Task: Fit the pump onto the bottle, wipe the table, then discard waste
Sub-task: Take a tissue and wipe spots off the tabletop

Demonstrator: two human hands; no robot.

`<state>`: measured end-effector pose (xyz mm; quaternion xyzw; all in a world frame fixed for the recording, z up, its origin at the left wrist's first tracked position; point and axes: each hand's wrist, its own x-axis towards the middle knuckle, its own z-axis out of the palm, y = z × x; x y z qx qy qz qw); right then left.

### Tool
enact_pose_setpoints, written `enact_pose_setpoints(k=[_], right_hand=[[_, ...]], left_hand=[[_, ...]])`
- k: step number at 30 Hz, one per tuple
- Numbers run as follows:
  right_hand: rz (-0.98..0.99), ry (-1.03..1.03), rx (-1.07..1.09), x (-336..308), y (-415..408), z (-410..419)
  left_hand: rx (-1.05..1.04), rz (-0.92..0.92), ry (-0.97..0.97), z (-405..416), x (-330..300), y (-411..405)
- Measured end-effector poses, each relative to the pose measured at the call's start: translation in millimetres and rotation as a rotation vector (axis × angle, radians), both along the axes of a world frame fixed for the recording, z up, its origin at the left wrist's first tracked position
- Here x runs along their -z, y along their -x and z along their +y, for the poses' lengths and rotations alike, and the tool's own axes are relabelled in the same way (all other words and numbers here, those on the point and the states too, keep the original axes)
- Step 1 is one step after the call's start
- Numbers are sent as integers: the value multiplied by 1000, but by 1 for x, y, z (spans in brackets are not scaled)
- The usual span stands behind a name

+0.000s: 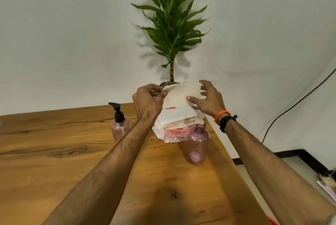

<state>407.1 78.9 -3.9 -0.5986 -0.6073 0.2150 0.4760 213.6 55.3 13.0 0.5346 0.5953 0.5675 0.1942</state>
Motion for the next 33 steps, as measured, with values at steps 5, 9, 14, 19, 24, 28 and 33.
enact_pose_setpoints(k=[5,9,14,19,24,28,33], right_hand=[[266,9,-74,-23,5,-29],[388,11,-100,-26,12,-49],[431,22,-76,-25,15,-60],[439,47,-92,-17,16,-55],[463,61,-143,-6,12,-44],[454,83,-119,3,7,-27],[396,87,-56,19,-3,-4]], left_hand=[[14,-147,63,-26,-22,12],[24,-222,115,-44,-23,24],[23,-290,166,-58,-19,33],[49,-328,188,-54,-11,31],[186,-423,204,-44,2,25],[160,-438,253,-30,10,18],[69,-411,271,-7,25,9]])
